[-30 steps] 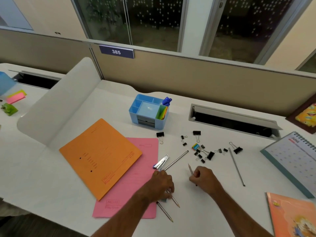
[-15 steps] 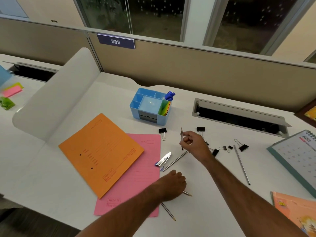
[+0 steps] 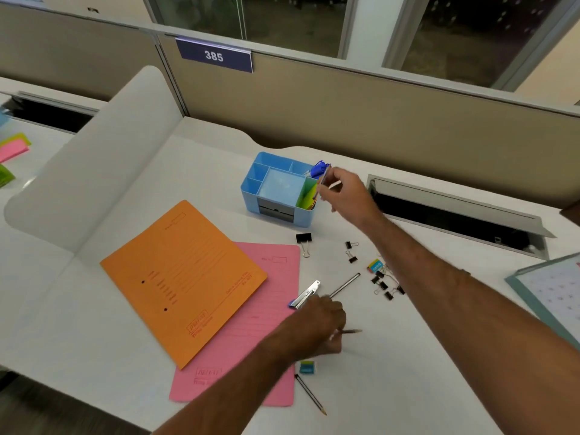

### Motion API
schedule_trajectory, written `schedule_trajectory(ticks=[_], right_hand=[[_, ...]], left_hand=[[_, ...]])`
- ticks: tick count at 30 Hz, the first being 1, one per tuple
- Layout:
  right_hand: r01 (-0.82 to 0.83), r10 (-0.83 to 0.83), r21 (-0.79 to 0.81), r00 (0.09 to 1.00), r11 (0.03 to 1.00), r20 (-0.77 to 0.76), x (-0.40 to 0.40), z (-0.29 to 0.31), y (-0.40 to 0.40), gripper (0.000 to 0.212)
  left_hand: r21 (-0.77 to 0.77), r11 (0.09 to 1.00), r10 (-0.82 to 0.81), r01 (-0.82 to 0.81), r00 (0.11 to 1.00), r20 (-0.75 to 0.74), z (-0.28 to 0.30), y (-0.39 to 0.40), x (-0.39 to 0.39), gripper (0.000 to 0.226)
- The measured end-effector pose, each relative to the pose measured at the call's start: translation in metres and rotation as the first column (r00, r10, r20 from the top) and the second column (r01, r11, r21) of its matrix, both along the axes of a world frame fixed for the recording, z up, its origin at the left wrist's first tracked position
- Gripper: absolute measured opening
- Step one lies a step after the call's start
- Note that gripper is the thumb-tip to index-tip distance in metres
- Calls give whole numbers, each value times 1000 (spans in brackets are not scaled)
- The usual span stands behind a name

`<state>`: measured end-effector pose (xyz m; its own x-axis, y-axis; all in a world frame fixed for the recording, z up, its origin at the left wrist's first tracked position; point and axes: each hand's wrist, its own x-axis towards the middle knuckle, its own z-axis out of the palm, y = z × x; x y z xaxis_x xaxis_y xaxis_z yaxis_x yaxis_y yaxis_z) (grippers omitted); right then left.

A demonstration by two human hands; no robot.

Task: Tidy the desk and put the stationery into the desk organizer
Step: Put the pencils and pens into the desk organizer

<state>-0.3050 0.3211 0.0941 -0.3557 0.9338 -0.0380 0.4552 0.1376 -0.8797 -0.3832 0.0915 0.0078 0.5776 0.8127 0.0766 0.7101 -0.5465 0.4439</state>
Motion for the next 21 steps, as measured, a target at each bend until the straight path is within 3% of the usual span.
schedule_trajectory(ticks=[3, 10, 15, 21], right_hand=[[4, -5, 23, 1000, 1000, 18, -12, 6, 23, 6], [40, -45, 46, 992, 998, 117, -50, -4, 54, 10], [30, -47, 91, 980, 995, 194, -77, -13, 67, 14], [68, -103, 144, 961, 987, 256, -101, -18, 79, 17]], left_hand=[[-49, 979, 204, -198, 961, 189, 9, 6, -26, 14], [-168, 825, 560, -539, 743, 368, 38, 33, -84, 14], [-215, 728, 664, -651, 592, 456, 47, 45, -112, 12], [-226, 704, 689, -674, 569, 449, 39, 51, -124, 10]])
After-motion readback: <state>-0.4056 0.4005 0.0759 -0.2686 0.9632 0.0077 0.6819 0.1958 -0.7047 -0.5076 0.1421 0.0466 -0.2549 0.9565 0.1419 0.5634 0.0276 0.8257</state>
